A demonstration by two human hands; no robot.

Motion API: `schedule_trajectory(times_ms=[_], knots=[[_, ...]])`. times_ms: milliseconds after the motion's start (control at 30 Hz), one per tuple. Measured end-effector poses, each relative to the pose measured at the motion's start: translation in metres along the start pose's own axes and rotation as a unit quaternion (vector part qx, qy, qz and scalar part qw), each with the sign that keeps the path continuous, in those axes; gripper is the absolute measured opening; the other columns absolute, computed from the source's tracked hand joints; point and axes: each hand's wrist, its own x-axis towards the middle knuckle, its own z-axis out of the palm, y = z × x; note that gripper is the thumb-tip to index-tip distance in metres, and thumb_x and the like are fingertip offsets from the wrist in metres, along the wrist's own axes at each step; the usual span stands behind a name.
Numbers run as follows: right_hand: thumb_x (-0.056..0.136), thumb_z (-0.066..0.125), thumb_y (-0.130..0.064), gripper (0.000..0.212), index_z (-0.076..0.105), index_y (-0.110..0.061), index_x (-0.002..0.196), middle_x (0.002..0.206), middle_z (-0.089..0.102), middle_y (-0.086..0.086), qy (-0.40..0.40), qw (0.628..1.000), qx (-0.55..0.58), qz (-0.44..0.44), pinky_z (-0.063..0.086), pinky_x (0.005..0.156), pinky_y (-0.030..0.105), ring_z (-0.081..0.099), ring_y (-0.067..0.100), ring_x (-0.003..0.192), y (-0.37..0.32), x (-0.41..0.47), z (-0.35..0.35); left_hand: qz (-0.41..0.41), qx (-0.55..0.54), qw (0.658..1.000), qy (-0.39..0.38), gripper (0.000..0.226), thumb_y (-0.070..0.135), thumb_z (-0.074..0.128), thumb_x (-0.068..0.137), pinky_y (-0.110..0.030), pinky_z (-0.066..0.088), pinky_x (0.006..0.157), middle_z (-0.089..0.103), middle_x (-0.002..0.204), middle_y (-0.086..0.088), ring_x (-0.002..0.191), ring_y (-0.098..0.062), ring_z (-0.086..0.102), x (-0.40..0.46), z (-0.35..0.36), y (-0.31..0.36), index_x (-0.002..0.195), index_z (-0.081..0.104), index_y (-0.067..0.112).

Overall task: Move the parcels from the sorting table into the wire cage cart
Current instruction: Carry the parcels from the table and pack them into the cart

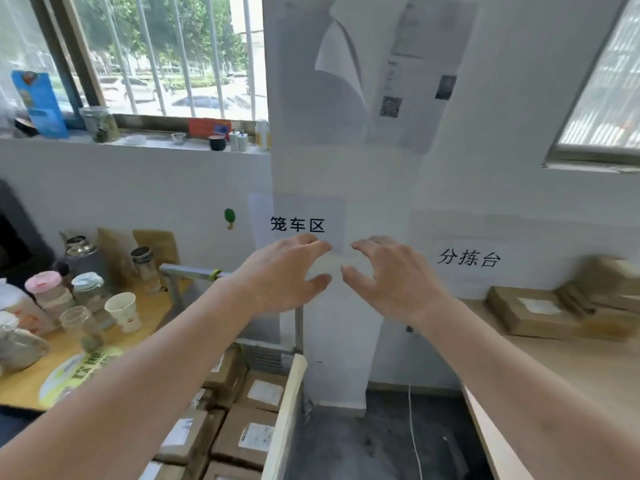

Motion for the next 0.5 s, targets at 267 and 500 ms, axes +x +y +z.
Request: schedule_trajectory(times_ms=[267, 500], knots=[[0.1, 0.043, -0.062, 0.061, 0.046, -0.032, 0.152, 0.154, 0.048, -0.007, 0.016, 0.997, -0.003, 0.076, 0.048, 0.103, 0.042, 0.052, 0.022, 0.134, 0.113, -0.015, -0.035, 0.088, -0.019, 0.996, -0.023, 0.057, 0.054, 0.044, 0.105, -0.042, 0.043, 0.111, 0.045, 0.154, 0.01, 0.134, -0.017, 0.051, 0.098, 0.043, 0.085, 0.156, 0.039, 0.03], [0.099, 0.046, -0.061, 0.059, 0.046, -0.033, 0.151, 0.151, 0.05, -0.009, 0.016, 0.988, -0.017, 0.154, 0.049, 0.096, 0.039, 0.056, 0.021, 0.129, 0.207, -0.025, -0.048, 0.151, -0.029, 0.987, -0.046, 0.054, 0.055, 0.042, 0.104, -0.044, 0.048, 0.106, 0.045, 0.151, 0.014, 0.132, -0.015, 0.052, 0.175, 0.09, 0.154, 0.155, 0.04, 0.034]])
